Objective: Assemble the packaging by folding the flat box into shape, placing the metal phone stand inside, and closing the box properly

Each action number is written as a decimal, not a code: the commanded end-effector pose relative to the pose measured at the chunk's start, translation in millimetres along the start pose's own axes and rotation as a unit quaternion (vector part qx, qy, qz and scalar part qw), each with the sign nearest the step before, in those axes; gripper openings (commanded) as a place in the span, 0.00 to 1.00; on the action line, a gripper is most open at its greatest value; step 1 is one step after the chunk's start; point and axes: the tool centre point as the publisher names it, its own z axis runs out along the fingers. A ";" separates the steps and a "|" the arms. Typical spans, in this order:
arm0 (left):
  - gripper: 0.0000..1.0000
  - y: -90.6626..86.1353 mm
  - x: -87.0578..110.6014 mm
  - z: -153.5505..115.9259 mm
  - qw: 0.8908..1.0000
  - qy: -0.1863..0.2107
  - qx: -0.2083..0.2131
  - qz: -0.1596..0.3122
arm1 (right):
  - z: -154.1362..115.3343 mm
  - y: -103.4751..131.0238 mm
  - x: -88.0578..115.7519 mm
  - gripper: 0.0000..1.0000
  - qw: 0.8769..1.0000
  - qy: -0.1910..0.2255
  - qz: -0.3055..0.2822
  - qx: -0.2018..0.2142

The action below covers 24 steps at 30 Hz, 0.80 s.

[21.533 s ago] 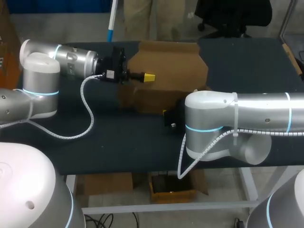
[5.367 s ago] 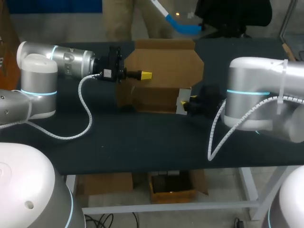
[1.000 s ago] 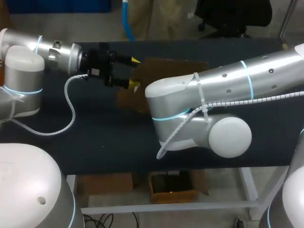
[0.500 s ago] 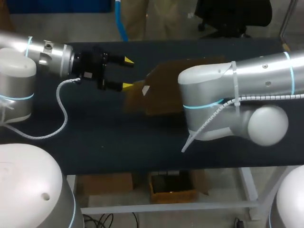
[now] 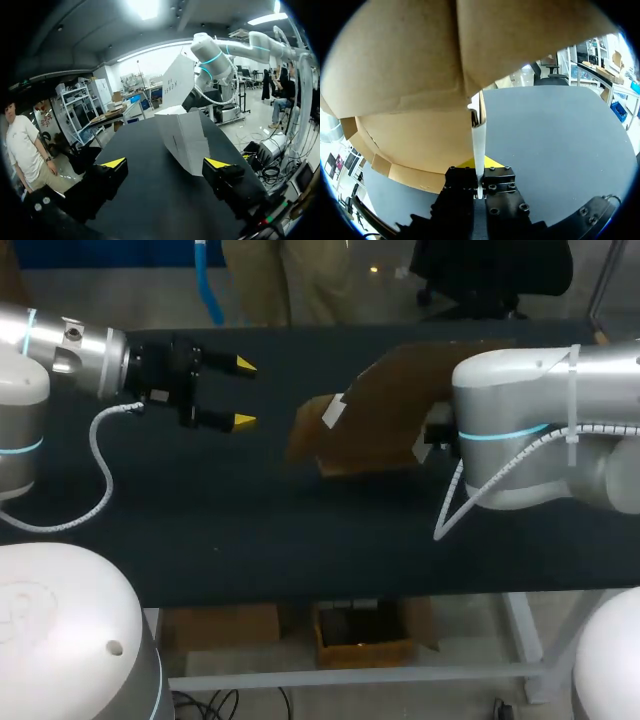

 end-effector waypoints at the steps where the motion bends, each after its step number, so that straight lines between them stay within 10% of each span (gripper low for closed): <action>1: 1.00 -1.5 5.6 -10.1 1.000 -0.006 -0.009 -0.002 | -2.5 9.1 -5.4 0.00 0.976 0.201 0.002 0.080; 24: 1.00 19.5 -6.8 -33.9 0.998 -0.018 -0.063 0.002 | -9.6 25.0 3.9 0.00 0.950 0.167 0.000 0.265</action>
